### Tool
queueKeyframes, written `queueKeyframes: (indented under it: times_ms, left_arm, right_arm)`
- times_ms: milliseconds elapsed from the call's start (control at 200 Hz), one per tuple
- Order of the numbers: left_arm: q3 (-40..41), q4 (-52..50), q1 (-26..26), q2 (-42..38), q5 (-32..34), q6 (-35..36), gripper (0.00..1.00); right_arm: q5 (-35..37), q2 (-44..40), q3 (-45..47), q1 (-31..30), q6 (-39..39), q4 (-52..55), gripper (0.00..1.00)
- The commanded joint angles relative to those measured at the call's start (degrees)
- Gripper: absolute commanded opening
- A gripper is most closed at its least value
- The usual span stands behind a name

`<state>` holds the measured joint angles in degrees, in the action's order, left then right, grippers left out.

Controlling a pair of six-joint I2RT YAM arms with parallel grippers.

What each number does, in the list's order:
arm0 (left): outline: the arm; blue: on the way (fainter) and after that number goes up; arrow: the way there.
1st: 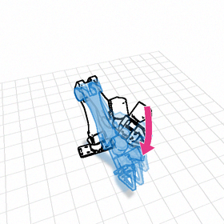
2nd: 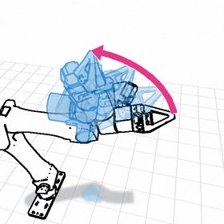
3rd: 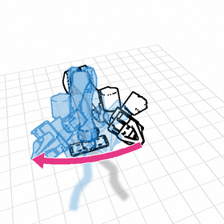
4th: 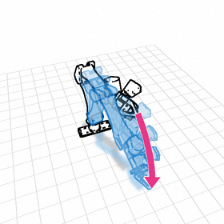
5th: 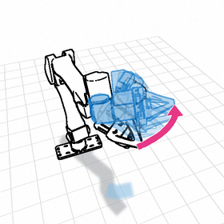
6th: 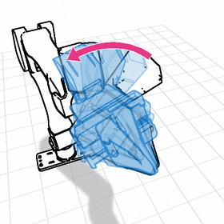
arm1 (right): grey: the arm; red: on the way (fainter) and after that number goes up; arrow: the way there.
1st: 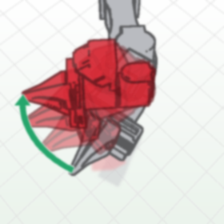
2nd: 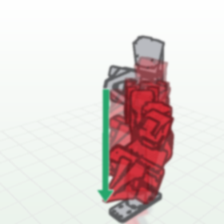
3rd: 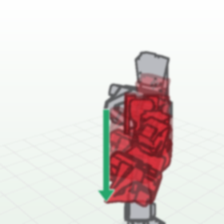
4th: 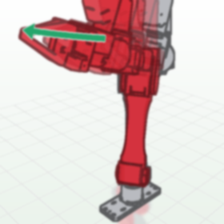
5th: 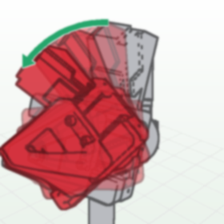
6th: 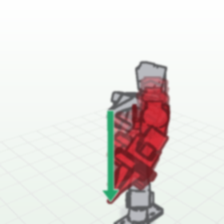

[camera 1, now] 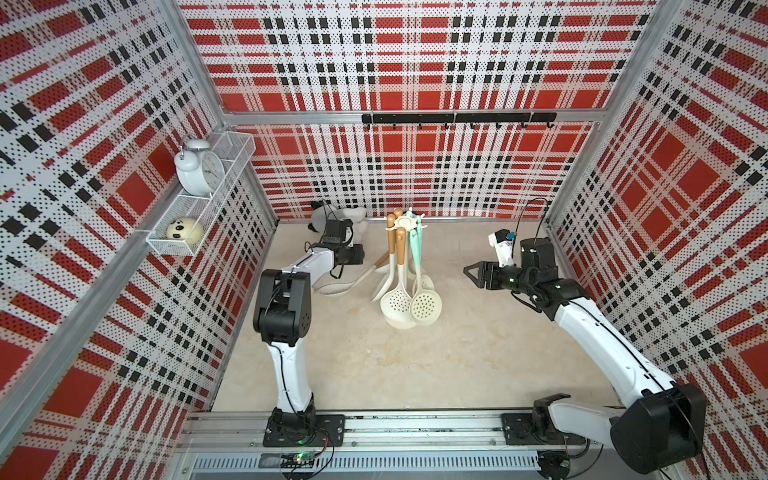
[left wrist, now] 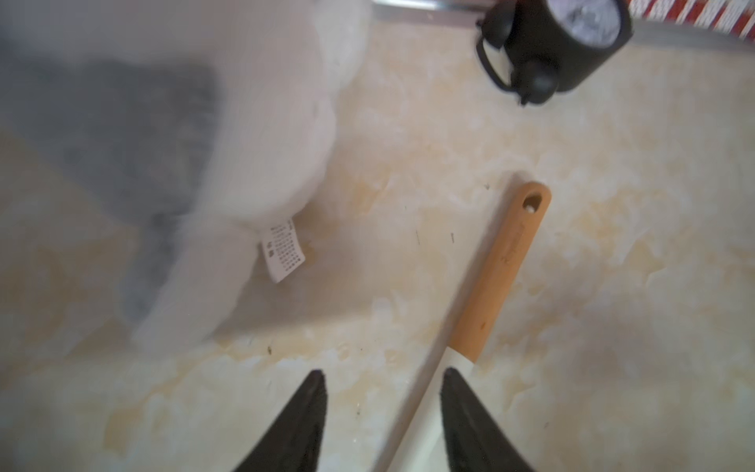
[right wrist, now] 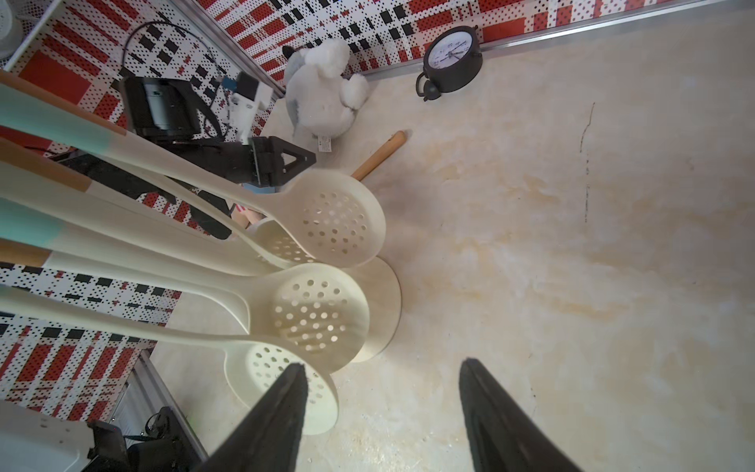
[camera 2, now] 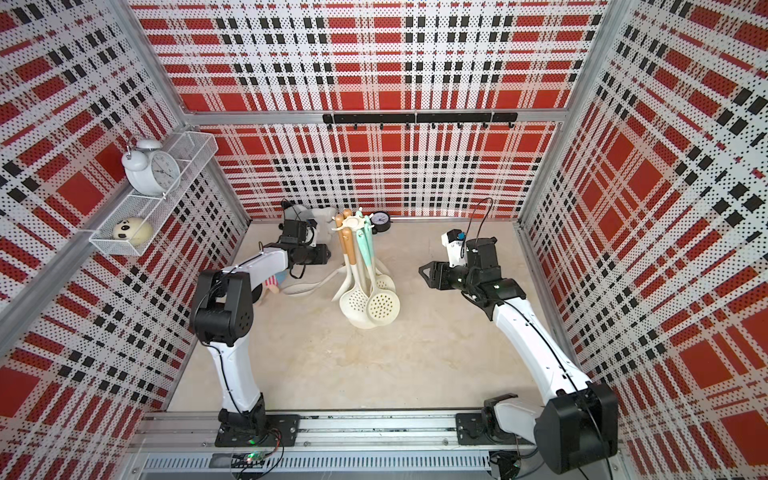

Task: Hang the skimmer on the kitchen utensil rack
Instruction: Pick up the skimmer from the center of the board.

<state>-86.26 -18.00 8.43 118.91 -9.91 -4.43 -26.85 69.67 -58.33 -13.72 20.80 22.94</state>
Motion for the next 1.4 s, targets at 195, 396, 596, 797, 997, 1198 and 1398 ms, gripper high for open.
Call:
queueKeyframes:
  times_ms: [195, 396, 596, 797, 997, 1198, 1398]
  left_arm:
    - [-10.1, -10.8, 5.2, 9.3, 5.7, 8.9, 0.56]
    - [-11.0, -11.8, 7.7, 11.2, 6.7, 9.6, 0.56]
    - [-9.7, -13.0, 7.8, 11.7, 11.5, 9.8, 0.50]
    - [-6.2, -12.8, 6.2, 10.2, 12.2, 7.8, 0.27]
    - [-3.2, -11.1, 4.4, 5.5, 13.5, 6.3, 0.09]
    - [-1.7, -8.7, 2.9, -3.3, 17.7, 1.9, 0.00]
    - [8.1, 0.7, 2.3, -25.5, 23.0, -4.7, 0.00]
  right_arm:
    - [-1.4, 1.5, 1.6, 0.3, -0.6, -0.5, 0.64]
    - [-1.3, 2.0, 2.2, 0.3, -0.7, -0.9, 0.64]
    - [-1.6, 2.3, 2.3, 0.3, -0.6, -1.1, 0.64]
    - [-1.6, 2.0, 2.5, 0.3, -0.5, -1.2, 0.64]
    - [-2.0, 1.5, 2.6, 0.2, 0.5, -1.8, 0.64]
    - [-0.2, -0.8, 3.0, 0.3, 1.6, -2.1, 0.63]
    - [3.1, -8.0, 6.6, 0.3, 5.8, -10.2, 0.62]
